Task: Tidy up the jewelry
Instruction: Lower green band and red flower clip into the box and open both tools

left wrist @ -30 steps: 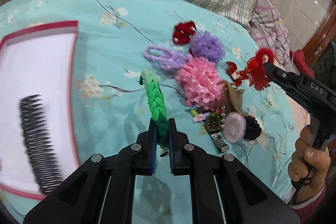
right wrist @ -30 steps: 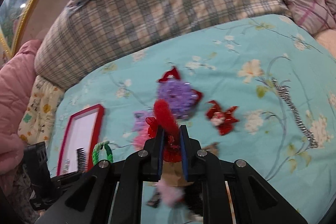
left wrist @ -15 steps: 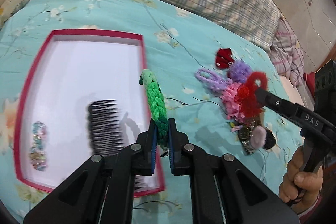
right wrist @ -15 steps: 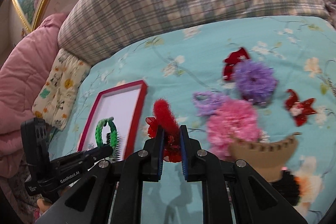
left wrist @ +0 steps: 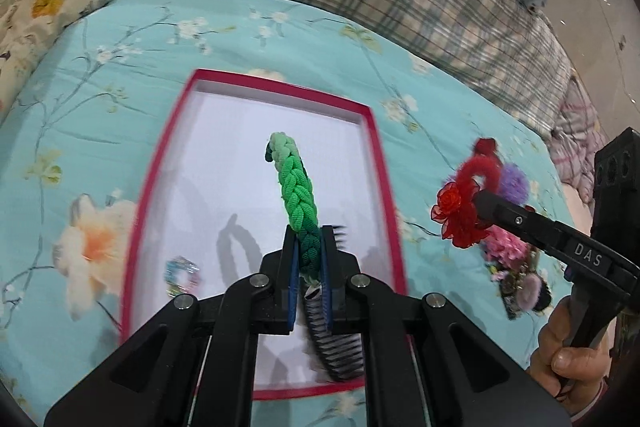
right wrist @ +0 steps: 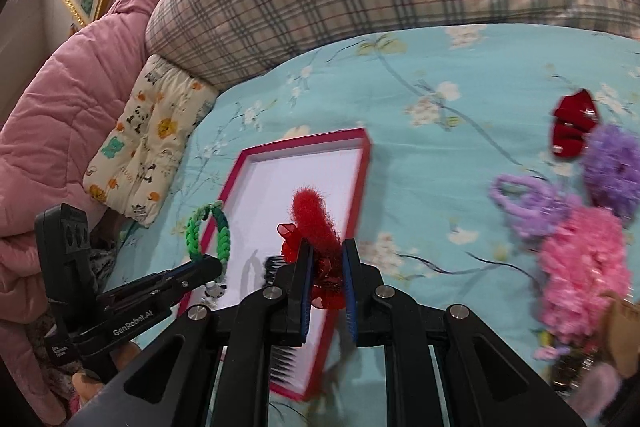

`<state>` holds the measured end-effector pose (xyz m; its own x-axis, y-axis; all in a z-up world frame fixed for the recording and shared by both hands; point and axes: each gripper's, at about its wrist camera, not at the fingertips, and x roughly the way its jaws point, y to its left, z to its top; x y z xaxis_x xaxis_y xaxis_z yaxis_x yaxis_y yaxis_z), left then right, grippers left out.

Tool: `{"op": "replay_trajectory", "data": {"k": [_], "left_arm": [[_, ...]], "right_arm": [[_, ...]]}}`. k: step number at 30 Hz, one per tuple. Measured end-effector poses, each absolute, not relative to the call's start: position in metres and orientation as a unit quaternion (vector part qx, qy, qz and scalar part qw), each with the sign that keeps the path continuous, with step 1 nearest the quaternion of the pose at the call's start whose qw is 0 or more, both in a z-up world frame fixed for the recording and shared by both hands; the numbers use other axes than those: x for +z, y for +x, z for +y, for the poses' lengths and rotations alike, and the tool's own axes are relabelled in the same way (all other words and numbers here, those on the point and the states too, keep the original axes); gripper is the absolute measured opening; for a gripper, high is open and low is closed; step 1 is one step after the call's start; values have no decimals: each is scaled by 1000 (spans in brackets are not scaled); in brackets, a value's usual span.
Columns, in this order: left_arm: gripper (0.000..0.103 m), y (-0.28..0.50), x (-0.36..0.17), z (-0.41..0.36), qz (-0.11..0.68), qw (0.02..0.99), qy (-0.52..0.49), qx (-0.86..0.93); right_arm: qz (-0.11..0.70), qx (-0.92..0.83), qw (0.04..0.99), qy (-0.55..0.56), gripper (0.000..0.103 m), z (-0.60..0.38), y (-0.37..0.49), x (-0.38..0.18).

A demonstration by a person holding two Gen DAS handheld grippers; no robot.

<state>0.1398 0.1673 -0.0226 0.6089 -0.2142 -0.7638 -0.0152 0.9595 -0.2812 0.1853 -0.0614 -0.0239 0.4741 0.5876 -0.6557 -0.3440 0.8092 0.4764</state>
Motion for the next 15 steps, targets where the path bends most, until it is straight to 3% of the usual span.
{"op": "replay_trajectory", "data": {"k": [15], "left_arm": [[7, 175, -52, 211, 465, 875, -135, -22]], "right_arm": [[468, 293, 823, 133, 14, 14, 234, -62]]}}
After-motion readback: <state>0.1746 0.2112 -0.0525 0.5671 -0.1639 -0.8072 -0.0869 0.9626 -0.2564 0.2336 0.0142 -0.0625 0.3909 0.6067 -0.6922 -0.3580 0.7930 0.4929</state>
